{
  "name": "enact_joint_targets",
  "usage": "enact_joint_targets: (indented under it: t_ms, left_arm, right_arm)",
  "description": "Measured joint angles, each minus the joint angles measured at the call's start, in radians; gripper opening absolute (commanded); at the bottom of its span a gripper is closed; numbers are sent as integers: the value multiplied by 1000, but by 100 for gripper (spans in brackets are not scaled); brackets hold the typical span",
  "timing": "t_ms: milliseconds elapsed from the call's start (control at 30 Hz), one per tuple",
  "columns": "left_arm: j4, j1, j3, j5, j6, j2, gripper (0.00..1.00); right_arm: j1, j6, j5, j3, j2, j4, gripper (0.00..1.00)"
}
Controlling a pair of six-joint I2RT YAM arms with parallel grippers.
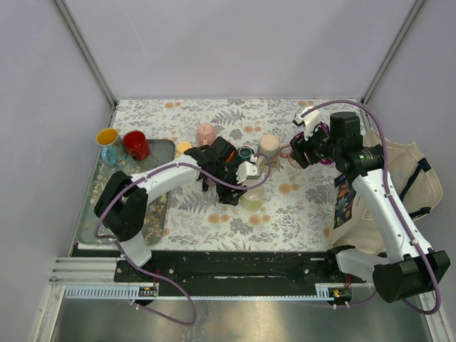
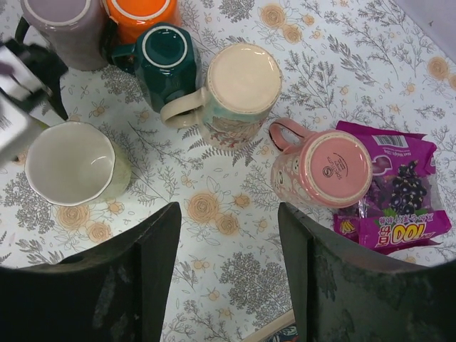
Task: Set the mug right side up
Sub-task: Move the cup to the tray.
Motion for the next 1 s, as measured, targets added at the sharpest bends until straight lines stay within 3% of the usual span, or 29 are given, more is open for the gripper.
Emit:
enact_joint_targets:
  t_ms: [100,267,433,733,1000]
  left_arm:
    - [19,-29,0,-13,-8,39,61]
    - [52,-55,0,-46,-33,78,34]
    - [77,-51,6,-70,-45,89,0]
    - [16,-11,8,-21,-100,39,0]
    - [-40,79,97,-42,-153,-159,0]
  right_arm:
    - [-1,15,-2,0,0,12,65]
    - [-1,31,-2,0,3,19,65]
    - [-1,36,-2,0,11,20,65]
    - [-1,37,-2,0,39,21,64]
    - [-2,37,1,6,69,29,64]
